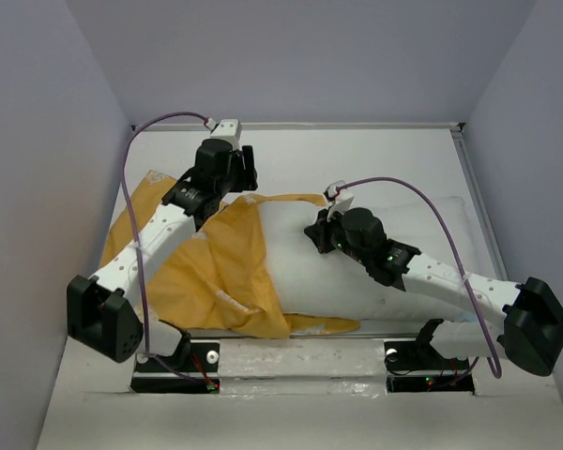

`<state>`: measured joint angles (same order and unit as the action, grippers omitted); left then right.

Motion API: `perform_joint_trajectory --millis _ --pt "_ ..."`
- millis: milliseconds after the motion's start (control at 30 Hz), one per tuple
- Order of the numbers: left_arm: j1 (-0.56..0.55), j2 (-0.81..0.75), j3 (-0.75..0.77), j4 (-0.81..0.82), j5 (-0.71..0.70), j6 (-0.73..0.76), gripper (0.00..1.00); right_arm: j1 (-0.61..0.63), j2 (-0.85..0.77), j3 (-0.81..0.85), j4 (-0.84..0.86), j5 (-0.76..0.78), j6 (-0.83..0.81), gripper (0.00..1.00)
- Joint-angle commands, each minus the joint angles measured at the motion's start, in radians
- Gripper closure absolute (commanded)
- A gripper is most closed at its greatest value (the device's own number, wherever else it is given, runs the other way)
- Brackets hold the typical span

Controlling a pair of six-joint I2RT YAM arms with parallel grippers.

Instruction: Put the pillow into the pillowcase

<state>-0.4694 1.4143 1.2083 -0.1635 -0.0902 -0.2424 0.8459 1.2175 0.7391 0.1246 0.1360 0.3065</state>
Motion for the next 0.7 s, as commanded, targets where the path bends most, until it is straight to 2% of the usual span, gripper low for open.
perform_joint_trajectory --millis 0,33,167,367,567,600,633,667 --pt "0.003 -0.110 -0.070 -0.111 -0.068 -0.008 0.33 0.013 0.016 -0.012 -0.056 0.034 0.005 1.00" --pt "0.002 -0.120 -0.104 -0.111 -0.024 -0.021 0.34 0.013 0.020 -0.009 -0.056 0.036 0.005 1.00" --pt "0.005 -0.104 -0.142 -0.091 0.009 -0.024 0.33 0.013 0.022 -0.001 -0.056 0.027 0.006 1.00" --pt "0.009 -0.012 -0.130 0.018 -0.005 -0.003 0.21 0.013 0.005 -0.009 -0.054 -0.012 -0.004 1.00" --pt "0.012 0.077 -0.058 0.098 0.072 -0.015 0.25 0.013 -0.013 -0.033 -0.056 -0.050 0.000 1.00" --pt "0.012 0.103 -0.050 0.099 0.078 -0.014 0.29 0.013 -0.015 -0.035 -0.056 -0.053 0.000 1.00" --pt "0.012 0.115 -0.046 0.110 0.114 -0.017 0.54 0.013 -0.013 -0.038 -0.056 -0.061 -0.001 1.00" --pt "0.012 0.129 -0.046 0.116 0.131 -0.020 0.66 0.013 -0.013 -0.040 -0.054 -0.064 -0.001 1.00"
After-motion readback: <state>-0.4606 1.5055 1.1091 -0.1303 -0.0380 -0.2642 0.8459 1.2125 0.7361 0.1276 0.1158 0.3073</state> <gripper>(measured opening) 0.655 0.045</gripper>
